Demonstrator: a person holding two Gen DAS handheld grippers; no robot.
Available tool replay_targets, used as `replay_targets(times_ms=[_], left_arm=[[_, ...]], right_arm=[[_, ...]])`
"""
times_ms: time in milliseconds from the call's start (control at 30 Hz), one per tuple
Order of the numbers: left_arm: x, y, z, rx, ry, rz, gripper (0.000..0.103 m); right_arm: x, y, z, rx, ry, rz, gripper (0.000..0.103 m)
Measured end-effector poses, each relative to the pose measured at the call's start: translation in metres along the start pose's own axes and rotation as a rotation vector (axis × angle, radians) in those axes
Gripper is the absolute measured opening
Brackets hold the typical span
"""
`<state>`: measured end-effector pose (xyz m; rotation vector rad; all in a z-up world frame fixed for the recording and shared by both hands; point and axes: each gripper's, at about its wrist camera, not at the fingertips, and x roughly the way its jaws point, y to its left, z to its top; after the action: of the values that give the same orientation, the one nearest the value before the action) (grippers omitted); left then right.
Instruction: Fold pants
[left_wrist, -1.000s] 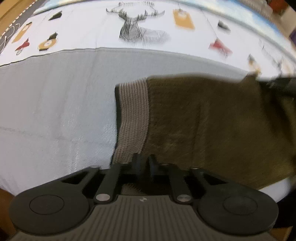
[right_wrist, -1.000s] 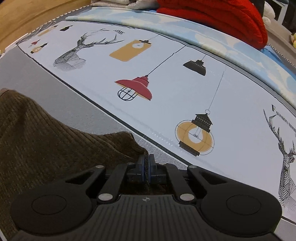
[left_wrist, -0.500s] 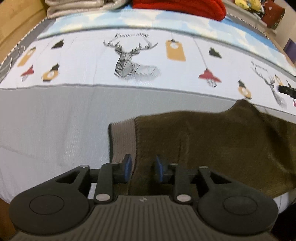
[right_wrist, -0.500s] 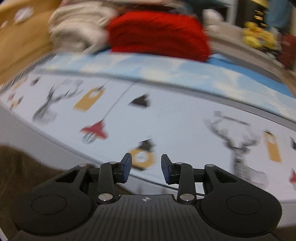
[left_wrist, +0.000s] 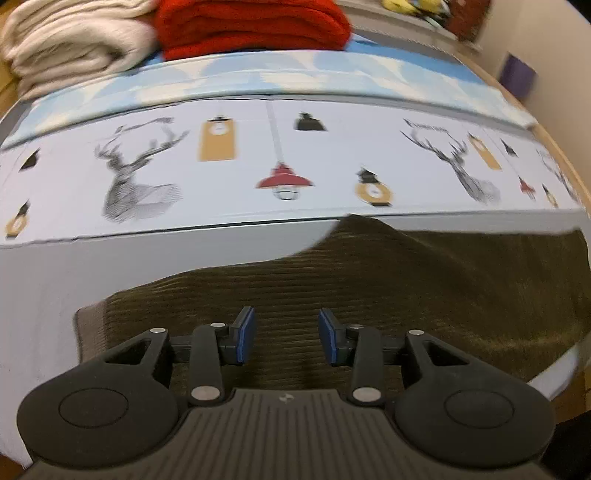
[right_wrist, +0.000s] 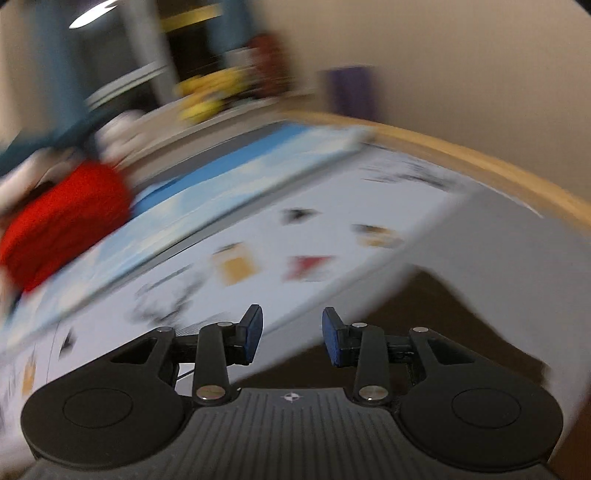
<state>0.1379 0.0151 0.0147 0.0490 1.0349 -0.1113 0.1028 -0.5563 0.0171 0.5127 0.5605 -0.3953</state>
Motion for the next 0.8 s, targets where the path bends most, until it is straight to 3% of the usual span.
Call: replay_targets(times_ms=[167,333,500,800], left_arm=[[0.016,-0.026,0.005,0.054,0.018,0.002,0.042],[0.024,-0.034,0.012,0.058,0.020,0.010,0.042],[0.030,-0.037,0.016,0.054,0.031,0.023,0.042],[0.032,-0.032,0.011,0.070,0.044,0.038,0.042]], right_arm=[[-0.012,-0.135,-0.008,0.312,0.022,-0.145,0.038],[-0.002,-0.211,-0.031,0.463,0.116,-0.218,0.043],[0.021,-0.223,-0.048,0.513,0.234,-0.170,0.045],[0.057,-0.224,-0.055,0.595,0.287,-0.203,0.046]])
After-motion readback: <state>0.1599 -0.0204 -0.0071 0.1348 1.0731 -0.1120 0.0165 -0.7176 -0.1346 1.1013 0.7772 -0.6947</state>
